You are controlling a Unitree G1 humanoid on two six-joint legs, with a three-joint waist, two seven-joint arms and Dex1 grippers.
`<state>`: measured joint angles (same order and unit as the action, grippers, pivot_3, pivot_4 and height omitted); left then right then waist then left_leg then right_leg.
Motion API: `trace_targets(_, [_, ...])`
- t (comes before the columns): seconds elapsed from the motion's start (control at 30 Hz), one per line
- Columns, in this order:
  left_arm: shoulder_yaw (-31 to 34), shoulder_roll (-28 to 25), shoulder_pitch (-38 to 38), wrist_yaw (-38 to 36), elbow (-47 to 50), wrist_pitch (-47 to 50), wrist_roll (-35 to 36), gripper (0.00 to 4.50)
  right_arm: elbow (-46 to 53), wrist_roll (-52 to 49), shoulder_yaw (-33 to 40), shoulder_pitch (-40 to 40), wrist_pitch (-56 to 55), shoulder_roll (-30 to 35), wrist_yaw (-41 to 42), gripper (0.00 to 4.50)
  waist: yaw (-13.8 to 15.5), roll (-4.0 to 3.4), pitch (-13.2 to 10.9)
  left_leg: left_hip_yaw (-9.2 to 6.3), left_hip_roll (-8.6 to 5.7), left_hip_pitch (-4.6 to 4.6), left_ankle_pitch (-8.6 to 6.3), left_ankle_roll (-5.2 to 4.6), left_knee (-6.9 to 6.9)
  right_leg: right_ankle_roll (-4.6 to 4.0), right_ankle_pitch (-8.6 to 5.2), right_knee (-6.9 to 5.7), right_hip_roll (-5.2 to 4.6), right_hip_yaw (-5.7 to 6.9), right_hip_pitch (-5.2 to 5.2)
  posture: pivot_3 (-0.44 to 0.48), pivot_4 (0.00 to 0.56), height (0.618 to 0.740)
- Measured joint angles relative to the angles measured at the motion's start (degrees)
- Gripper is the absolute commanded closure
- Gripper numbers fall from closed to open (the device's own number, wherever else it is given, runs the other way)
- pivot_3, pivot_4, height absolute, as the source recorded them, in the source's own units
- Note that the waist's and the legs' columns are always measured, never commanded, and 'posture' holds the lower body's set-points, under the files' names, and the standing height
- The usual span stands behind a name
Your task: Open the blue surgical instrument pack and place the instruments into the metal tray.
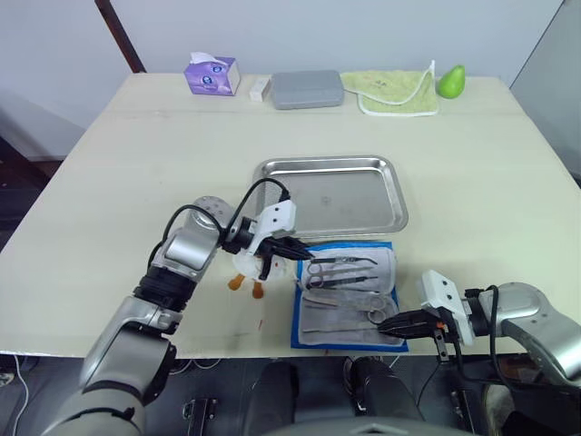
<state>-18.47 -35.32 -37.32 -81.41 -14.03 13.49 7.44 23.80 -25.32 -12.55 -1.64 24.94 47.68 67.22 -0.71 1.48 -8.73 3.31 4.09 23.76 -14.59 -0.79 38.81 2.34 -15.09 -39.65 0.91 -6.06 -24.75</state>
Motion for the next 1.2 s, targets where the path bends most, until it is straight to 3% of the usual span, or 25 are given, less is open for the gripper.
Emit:
trace_targets(0.17, [0.6,-0.21,0.3,-0.42,0.06,1.03,1.79,4.5,0.0,-0.02,0.0,-0.01,0.0,0.02,0.01,4.44,0.0,0.0,0.0,0.0,0.0,0.0,0.0,0.0,0.0,0.0,0.0,0.0,0.0,0.01,0.0,0.0,0.15,0.74])
trace_targets(0.2, [0.63,-0.28,0.3,-0.58,0.06,1.16,1.86,4.19,0.0,-0.02,0.0,-0.01,0.0,0.04,0.02,4.5,0.0,0.0,0.0,0.0,0.0,0.0,0.0,0.0,0.0,0.0,0.0,0.0,0.0,0.01,0.0,0.0,0.15,0.74])
trace_targets(0.43, [0.8,-0.69,0.47,-1.53,0.06,1.4,2.94,4.19,0.0,-0.19,0.0,0.0,0.01,0.11,0.05,4.5,0.0,0.0,0.0,-0.01,0.0,0.0,0.0,0.0,0.0,0.0,0.0,0.0,0.0,0.01,0.0,0.0,0.15,0.74])
trace_targets(0.53, [0.93,-0.69,0.56,-1.39,0.06,1.51,3.07,3.55,0.0,-0.2,0.0,0.0,0.01,0.11,0.05,4.5,0.0,0.0,0.0,-0.01,0.0,0.0,0.0,0.0,0.0,0.0,0.0,0.0,0.0,0.01,0.0,0.0,0.15,0.74])
trace_targets(0.9, [5.41,-4.74,5.61,-2.37,3.5,2.15,6.96,3.55,0.01,-0.66,0.09,0.03,-0.03,0.34,0.12,4.5,-0.12,0.0,0.0,-0.03,0.01,0.0,0.0,0.0,0.0,-0.02,-0.01,-0.02,0.0,0.03,0.0,0.0,0.15,0.74])
trace_targets(1.17, [12.61,-10.03,11.93,-2.88,7.76,4.53,12.89,3.55,0.59,-4.1,2.91,0.18,0.48,0.24,-0.07,4.5,-0.1,0.0,0.0,-0.04,0.03,0.0,0.0,0.0,0.0,-0.03,-0.02,-0.02,-0.02,0.07,-0.01,0.0,0.15,0.74])
trace_targets(1.2, [13.05,-10.12,12.14,-2.87,7.84,4.78,13.16,3.48,0.61,-4.31,3.11,0.17,0.62,0.22,-0.11,4.25,-0.08,0.0,-0.01,-0.05,0.03,0.01,0.0,0.0,0.0,-0.03,-0.02,-0.03,-0.02,0.09,-0.01,0.0,0.15,0.74])
